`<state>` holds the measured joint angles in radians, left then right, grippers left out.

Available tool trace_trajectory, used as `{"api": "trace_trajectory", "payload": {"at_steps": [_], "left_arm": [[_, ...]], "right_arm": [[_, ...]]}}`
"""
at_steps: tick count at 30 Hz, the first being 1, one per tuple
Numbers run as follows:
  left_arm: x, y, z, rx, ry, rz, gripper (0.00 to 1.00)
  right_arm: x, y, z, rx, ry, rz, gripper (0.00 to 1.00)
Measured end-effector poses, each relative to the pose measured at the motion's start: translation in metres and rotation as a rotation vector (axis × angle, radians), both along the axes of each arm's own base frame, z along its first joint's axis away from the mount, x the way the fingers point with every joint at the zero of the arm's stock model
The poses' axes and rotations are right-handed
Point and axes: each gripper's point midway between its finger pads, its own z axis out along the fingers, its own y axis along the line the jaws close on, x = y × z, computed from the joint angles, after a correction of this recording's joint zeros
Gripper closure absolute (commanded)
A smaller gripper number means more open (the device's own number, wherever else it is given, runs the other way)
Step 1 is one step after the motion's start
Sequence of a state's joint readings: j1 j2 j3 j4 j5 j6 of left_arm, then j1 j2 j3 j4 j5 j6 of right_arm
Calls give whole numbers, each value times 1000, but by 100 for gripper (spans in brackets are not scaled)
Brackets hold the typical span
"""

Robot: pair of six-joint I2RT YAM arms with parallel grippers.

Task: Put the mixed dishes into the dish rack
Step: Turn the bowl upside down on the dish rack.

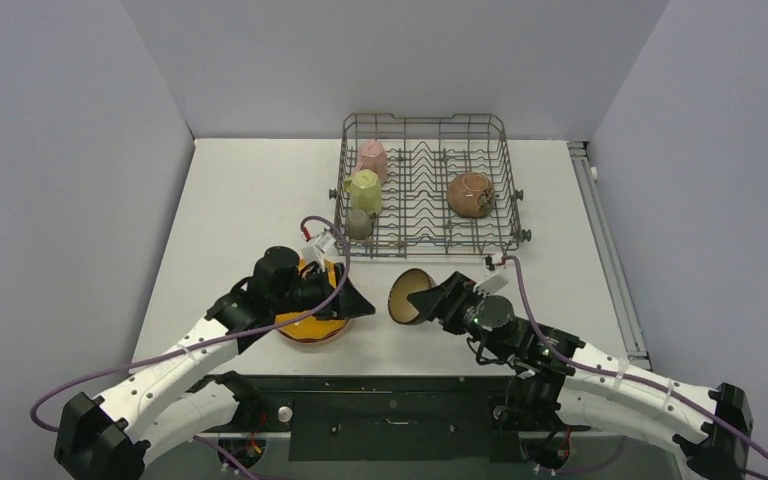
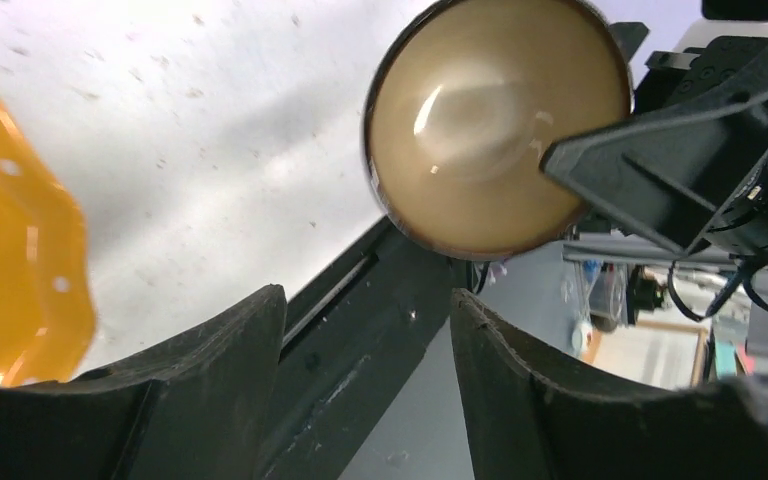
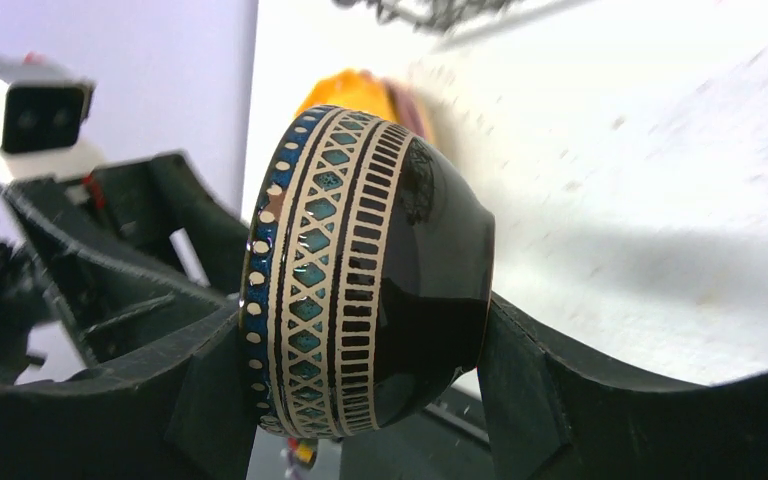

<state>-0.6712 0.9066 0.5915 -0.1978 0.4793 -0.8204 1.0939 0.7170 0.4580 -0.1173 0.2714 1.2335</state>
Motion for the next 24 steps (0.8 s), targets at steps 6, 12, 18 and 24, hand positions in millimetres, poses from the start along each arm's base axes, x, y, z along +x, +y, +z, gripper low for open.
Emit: {"api": "trace_trajectory", "payload": {"at_steps": [6, 12, 18, 24], "left_arm": [[30, 22, 13, 61, -64, 97, 41], [32, 32, 5, 124, -83, 93, 41], [29, 37, -5, 165, -77, 67, 41], [23, 39, -1, 162, -101, 47, 41]], "right_arm": [[66, -49, 22, -92, -28, -156, 100], [146, -111, 41, -306, -22, -299, 100], [212, -156, 39, -634, 29, -337, 100], [261, -175, 23, -1012, 73, -336, 100]]}}
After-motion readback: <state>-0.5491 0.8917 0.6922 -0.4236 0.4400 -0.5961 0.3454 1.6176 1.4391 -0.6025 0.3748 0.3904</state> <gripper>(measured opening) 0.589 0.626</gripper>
